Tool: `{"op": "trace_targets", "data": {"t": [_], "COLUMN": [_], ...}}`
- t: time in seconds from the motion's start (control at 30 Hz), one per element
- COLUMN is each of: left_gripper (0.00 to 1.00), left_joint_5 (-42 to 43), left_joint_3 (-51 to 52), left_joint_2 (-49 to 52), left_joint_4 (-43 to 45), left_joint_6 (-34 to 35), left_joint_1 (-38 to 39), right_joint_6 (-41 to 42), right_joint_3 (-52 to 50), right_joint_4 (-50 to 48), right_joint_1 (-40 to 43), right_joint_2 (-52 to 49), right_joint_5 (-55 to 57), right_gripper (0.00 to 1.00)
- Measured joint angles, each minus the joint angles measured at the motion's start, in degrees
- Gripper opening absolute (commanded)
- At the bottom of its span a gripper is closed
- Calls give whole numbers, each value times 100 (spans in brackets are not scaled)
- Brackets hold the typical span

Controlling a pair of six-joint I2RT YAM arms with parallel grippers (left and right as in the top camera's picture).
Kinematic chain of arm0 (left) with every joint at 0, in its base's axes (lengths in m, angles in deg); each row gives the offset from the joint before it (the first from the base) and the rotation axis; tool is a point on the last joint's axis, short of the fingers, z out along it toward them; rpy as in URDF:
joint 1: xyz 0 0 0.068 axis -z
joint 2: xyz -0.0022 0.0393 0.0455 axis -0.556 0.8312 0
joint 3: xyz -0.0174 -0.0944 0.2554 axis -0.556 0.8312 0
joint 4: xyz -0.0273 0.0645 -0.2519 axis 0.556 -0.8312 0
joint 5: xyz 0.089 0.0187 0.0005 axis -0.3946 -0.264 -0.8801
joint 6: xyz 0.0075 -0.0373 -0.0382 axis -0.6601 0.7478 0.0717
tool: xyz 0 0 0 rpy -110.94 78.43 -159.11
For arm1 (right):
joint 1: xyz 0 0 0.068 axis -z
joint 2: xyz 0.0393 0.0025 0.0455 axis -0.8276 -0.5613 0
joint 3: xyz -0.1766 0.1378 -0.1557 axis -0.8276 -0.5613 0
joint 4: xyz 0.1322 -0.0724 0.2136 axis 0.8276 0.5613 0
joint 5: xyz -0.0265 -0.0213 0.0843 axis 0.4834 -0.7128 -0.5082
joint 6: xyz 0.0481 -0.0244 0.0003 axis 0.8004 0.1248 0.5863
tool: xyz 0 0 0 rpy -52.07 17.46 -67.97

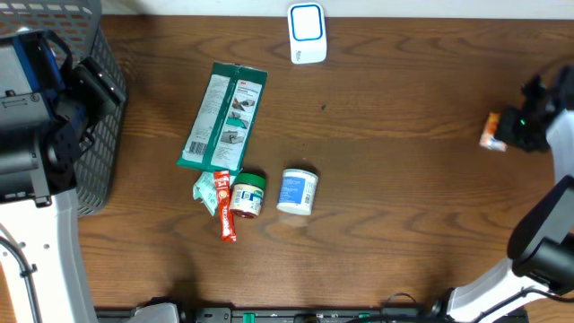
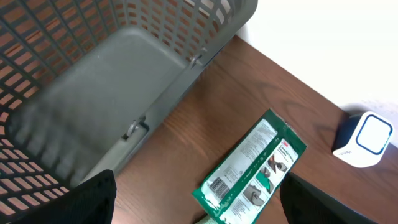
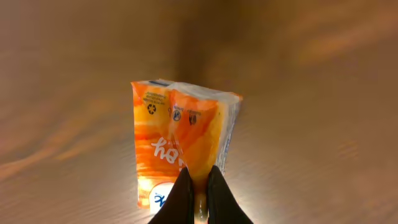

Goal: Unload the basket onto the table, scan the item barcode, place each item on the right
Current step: 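Carry the packet right and drop it at the table's right edge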

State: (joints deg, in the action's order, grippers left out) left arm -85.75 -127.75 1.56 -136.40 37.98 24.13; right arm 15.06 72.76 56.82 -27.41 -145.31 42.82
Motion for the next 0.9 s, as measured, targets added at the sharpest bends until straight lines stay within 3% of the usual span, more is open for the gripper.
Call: {"op": "trace_targets", "data": {"t": [0.03, 0.07, 0.1, 0.37, 0.6, 0.87, 0.9], "left_gripper": [81, 81, 81, 81, 81, 81, 81], "left_joint_5": [0, 0, 0, 0, -2, -2, -2], "left_joint_3": [0, 0, 0, 0, 0, 0, 0], "left_joint_2": [0, 0, 0, 0, 0, 0, 0], "left_joint_4": [-4, -2, -2, -2, -2, -2, 0], "left_joint_6": [0, 0, 0, 0, 0, 0, 0], "left_joint_1": [0, -2, 0, 0, 0, 0, 0], "right_joint_6": [46, 170, 234, 444, 487, 608, 616], "right_joint_3": [-66, -146, -162, -164, 15, 463, 476], "right_joint_4": [-76, -153, -160, -251, 345, 664, 662], "right_joint_1": [111, 328, 411, 907, 1108, 1108, 1108], "right_joint_2": [-22, -57, -59, -59, 7, 920, 951], "right_joint_5": [0, 11, 4, -879, -1290, -1342, -1456], "right_gripper": [41, 65, 99, 99, 99, 99, 92]}}
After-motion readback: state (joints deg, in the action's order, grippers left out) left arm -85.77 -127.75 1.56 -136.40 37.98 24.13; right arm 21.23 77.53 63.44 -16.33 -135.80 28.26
